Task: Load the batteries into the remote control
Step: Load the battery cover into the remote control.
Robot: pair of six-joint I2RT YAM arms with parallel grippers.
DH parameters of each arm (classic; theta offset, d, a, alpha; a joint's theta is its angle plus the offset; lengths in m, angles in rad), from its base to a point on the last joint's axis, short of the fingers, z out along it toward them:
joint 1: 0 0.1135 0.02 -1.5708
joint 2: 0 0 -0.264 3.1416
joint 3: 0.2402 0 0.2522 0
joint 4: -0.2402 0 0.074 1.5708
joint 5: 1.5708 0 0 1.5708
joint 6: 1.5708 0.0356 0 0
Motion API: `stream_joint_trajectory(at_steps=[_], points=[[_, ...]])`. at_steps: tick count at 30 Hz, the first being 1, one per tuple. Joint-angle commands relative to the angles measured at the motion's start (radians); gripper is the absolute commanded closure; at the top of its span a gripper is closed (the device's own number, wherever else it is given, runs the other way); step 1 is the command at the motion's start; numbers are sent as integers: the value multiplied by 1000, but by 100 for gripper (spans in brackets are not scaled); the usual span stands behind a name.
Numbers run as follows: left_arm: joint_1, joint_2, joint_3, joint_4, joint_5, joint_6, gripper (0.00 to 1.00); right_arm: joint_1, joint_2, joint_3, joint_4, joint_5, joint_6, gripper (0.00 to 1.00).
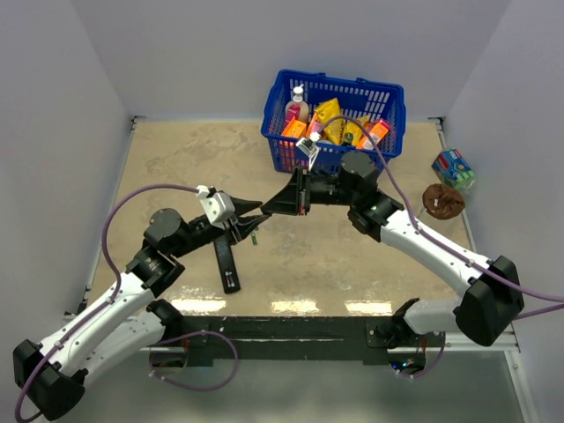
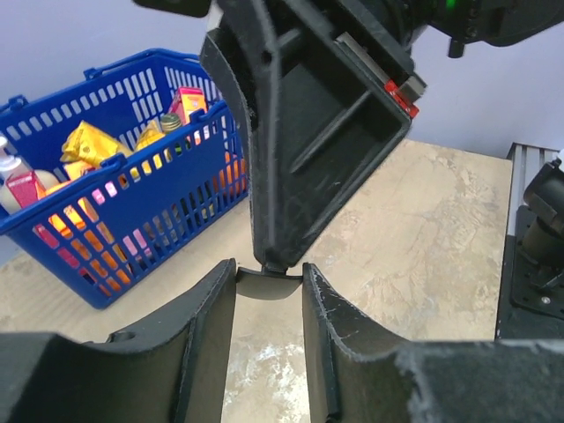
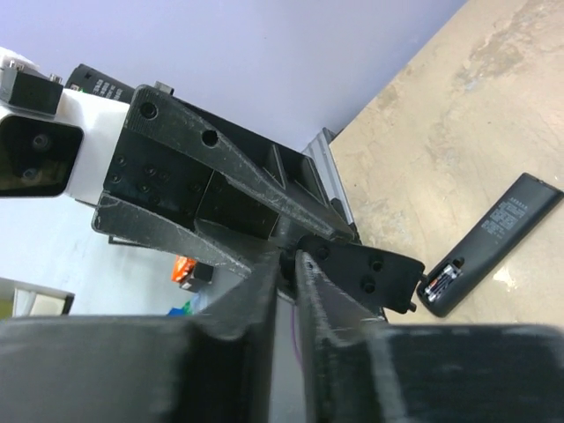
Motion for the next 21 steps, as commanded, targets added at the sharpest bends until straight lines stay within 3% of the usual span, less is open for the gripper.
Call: stream_joint_trajectory(at_steps=[1,11,17,21], points=[[0,-7,8,-25,-84,-53,98,1,-15,8,-23,20,-50,70],[-2,0,93,-384,-408,-361,100,1,-29,165,-411,308,-339,41],[0,121,236,-807,-645,-657,100,0,-52,161,-547,544,-454,31],[-2,213,288,-1039,-684,-849,100,0,-61,127,-586,684,-456,29]])
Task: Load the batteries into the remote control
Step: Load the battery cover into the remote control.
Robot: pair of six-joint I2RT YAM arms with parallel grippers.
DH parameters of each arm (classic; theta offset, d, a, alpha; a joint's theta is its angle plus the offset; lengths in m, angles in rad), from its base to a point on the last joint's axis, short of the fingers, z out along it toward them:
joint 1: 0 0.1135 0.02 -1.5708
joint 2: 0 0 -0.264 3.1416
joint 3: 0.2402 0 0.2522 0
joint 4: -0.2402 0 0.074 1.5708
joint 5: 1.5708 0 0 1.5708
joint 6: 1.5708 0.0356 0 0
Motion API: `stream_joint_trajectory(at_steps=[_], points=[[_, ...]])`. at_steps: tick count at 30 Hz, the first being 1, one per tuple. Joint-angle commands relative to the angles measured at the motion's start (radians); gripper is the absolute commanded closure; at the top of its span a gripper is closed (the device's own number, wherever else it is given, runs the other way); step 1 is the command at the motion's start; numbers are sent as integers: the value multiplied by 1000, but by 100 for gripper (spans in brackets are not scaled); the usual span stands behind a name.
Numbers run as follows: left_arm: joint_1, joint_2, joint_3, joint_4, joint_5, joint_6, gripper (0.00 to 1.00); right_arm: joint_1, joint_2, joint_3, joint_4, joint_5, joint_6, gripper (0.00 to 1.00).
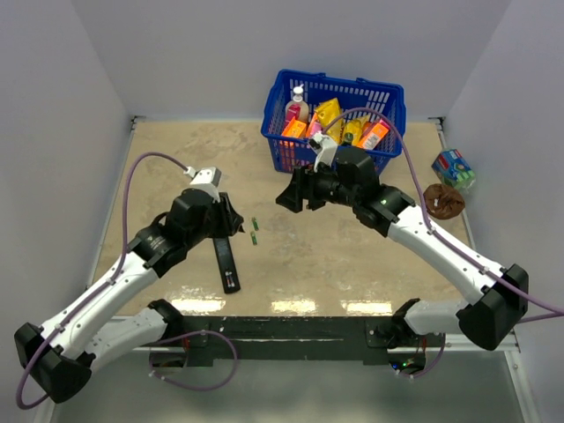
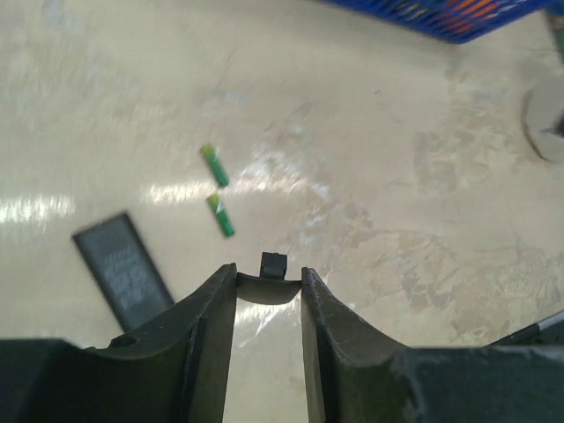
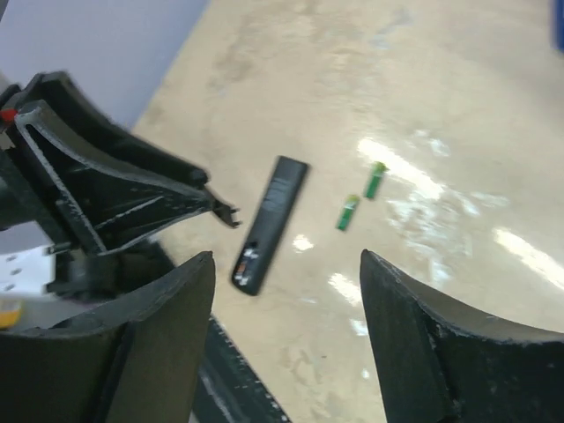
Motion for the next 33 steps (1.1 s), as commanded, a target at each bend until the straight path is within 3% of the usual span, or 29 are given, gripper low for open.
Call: stream_joint_trajectory(at_steps=[1,3,12,25,33], points=[[2,89,60,-333,-117,-295,100,-1,-36,-26,-81,245,-55,25],[0,126,48,-375,-109,-375,100,-1,-51,-43,-81,295,-61,19],[-20,115,-75,-395,-152,-565,100,1,-88,-135,-59,326,-127,18],[-282,235,-58,-502,-282,-848,100,1,-106,-222,-18,302,-133,15],[-325,299,-20,-555,-350,-897,100,25,-126,-233,-13,305,-144,15]])
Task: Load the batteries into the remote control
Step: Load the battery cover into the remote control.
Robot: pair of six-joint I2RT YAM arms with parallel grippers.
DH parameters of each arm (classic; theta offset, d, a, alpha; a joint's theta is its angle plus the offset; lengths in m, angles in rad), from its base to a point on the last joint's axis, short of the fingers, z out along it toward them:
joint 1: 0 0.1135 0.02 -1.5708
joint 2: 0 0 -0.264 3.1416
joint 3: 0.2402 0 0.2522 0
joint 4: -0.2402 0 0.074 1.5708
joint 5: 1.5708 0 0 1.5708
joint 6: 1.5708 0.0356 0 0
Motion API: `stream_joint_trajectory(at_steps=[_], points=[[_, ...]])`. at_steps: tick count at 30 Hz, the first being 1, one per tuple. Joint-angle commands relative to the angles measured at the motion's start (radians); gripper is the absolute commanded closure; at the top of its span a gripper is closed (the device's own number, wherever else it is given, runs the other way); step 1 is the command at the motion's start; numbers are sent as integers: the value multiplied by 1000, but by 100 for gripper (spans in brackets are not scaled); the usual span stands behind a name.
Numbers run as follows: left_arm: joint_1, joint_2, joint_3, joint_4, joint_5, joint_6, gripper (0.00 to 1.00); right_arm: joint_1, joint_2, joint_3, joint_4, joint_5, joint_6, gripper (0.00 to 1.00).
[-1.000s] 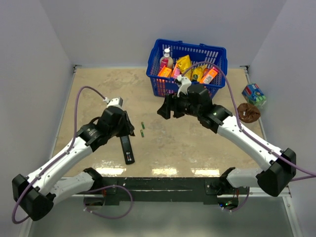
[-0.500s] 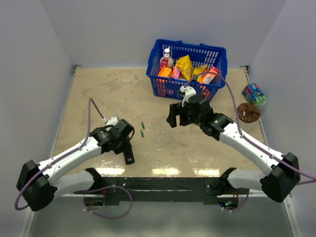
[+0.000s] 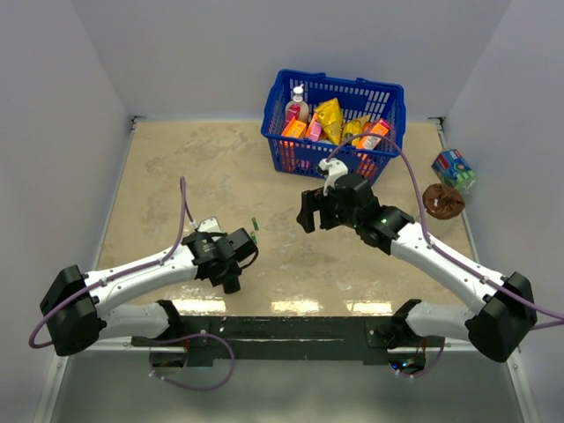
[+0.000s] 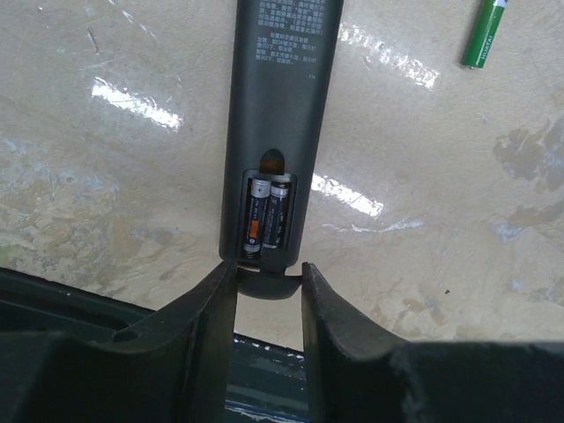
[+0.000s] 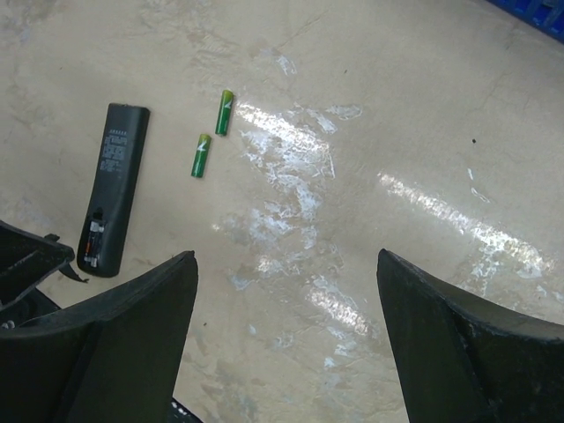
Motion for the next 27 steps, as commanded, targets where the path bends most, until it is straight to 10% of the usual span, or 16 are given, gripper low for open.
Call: stream_joint_trajectory(at_steps=[1,27], points=[[-12,14,38,-37,-79,-66,100,14,-44,-7,39,5,-21,15],[-14,41,1,21,-71,-60,100,17,-43,1,30,2,-32,15]])
